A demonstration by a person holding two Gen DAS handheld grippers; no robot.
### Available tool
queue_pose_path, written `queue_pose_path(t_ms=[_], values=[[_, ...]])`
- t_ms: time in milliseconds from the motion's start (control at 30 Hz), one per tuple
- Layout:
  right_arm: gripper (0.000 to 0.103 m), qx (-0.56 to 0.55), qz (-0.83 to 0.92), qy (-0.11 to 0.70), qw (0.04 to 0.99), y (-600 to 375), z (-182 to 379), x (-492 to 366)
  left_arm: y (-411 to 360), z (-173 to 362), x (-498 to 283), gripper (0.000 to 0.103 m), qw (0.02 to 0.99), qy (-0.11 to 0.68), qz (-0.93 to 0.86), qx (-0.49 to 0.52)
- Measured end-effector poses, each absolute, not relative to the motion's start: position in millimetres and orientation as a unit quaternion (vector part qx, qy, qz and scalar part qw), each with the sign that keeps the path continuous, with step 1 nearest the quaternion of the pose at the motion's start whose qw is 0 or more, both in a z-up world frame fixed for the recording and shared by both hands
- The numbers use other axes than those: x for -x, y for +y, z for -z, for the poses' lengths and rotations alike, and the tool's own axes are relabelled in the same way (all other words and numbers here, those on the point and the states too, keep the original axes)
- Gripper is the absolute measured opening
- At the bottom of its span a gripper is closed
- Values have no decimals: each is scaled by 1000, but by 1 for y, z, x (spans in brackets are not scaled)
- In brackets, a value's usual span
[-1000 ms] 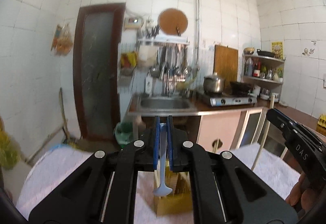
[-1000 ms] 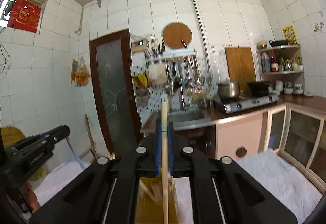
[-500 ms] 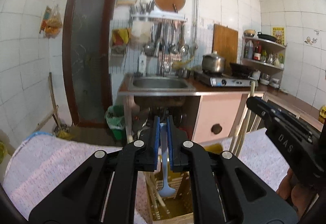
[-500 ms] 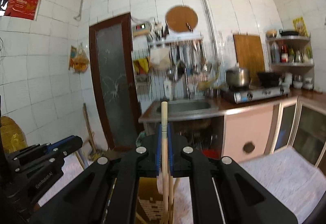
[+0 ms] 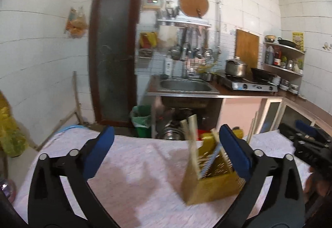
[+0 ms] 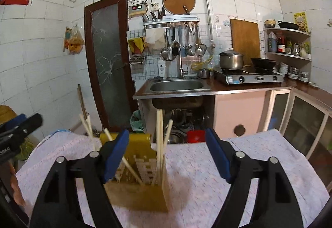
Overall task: Organize utensils
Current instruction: 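Open both tools to drop the spoon and chopstick into the holder, then close the right tool on the green frog-topped fork while the left tool grasps the grey spoon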
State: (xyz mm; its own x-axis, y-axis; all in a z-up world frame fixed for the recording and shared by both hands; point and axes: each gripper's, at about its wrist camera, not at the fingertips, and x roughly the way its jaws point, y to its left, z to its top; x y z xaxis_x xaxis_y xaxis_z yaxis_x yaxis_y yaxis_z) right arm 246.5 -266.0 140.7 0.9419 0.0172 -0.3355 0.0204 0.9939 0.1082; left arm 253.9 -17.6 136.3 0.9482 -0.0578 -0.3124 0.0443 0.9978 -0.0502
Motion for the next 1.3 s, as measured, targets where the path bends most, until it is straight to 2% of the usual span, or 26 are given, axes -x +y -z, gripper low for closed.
queue_pose_path(t_ms=[200,433,667,900,967,1000,1067,1100,1133,1300], values=[[81,-52,16,207,977,-254,-119,-202,13,-112,-215,98,980,197,13,31],[81,-65,23,271,960,-234,-60,-172,36,-53,-189,98,966,258,7,29],[81,-68,34,347,935,-211,-2,-169,39,-2,-187,98,946,323,9,17],[80,-50,25,385,921,-192,13,-179,33,31,-195,98,930,367,10,2],[71,-52,16,400,915,-187,18,-184,32,37,-198,98,927,376,11,2],[63,-55,11,407,912,-186,21,-186,31,39,-199,98,925,379,12,2],[60,-64,-1,420,905,-183,24,-191,29,39,-199,98,924,383,12,0],[54,-66,-5,424,903,-181,25,-192,28,39,-200,98,924,382,12,-1],[43,-67,-10,431,900,-179,27,-195,28,38,-199,98,924,382,12,-1],[25,-74,-19,438,896,-178,27,-194,18,36,-194,98,922,388,20,-4]])
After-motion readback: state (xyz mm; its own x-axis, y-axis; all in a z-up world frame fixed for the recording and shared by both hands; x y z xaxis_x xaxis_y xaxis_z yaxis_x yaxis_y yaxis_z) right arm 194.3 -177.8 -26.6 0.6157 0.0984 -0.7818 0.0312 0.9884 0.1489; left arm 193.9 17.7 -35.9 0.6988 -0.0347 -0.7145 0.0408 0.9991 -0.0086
